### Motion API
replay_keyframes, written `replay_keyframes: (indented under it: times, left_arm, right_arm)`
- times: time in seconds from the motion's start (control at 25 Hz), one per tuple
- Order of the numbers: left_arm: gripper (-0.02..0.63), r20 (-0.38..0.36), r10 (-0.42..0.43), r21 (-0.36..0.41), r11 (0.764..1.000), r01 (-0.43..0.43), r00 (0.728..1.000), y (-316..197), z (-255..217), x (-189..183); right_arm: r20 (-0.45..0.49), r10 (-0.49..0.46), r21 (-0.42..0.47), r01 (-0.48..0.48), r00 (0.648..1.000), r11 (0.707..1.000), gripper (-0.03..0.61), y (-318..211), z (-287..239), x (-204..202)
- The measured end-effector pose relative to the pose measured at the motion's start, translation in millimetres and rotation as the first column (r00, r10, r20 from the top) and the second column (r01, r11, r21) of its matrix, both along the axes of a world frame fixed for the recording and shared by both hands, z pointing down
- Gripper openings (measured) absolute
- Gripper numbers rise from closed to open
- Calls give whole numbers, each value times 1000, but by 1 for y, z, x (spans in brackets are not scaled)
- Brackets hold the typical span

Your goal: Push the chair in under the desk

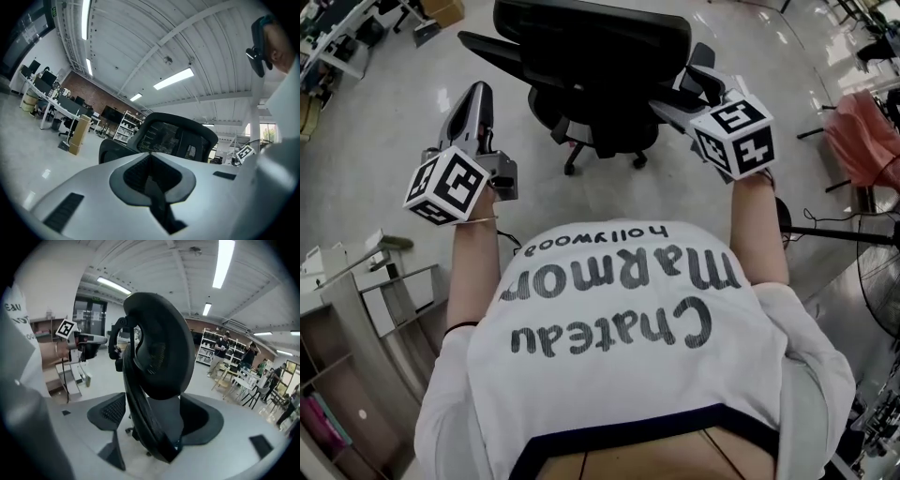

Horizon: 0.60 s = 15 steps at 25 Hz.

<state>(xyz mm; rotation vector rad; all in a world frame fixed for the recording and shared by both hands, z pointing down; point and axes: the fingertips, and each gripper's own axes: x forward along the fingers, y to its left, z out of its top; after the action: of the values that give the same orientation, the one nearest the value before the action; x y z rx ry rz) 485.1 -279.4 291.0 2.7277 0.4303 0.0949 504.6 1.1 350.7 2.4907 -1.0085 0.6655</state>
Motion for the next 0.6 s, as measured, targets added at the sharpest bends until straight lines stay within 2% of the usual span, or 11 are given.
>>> replay_keyframes:
  times: [0.08, 0.2, 0.24, 0.32, 0.4, 0.44, 0.48, 0.52, 0.56, 0.6]
  left_arm:
    - [20, 7, 20, 25, 999, -21, 1000, -2, 5, 6]
    - [22, 31, 75, 53, 996, -77, 997, -3, 11, 19]
    - [56, 39, 104, 56, 993, -106, 994, -4, 12, 24]
    - [231, 53, 158, 97, 982, -163, 986, -8, 10, 38]
    - [263, 56, 200, 211, 955, -208, 978, -15, 4, 55]
    - [271, 58, 224, 295, 927, -231, 973, -18, 0, 64]
    - [273, 66, 256, 402, 878, -260, 964, -18, -3, 73]
    - [273, 85, 296, 530, 795, -295, 951, -16, -3, 81]
    - [273, 124, 338, 664, 671, -331, 933, -12, 1, 88]
    - [281, 184, 376, 771, 518, -370, 908, -7, 9, 93]
  right_arm:
    - [26, -12, -34, 12, 1000, 999, 367, 1, 5, 0]
    - [78, -21, -22, 23, 997, 999, 354, 3, 7, -2]
    - [88, -24, -21, 26, 996, 999, 351, 3, 8, -2]
    - [101, -29, -23, 31, 995, 999, 347, 4, 9, -1]
    - [104, -34, -22, 36, 994, 999, 345, 3, 9, -1]
    - [103, -36, -20, 39, 994, 999, 345, 2, 9, -1]
    - [103, -38, -19, 41, 994, 999, 345, 2, 9, 0]
    - [104, -39, -19, 42, 994, 999, 345, 1, 8, 0]
    - [108, -40, -20, 43, 993, 999, 345, 1, 8, 1]
    - [115, -42, -20, 44, 992, 999, 345, 1, 8, 1]
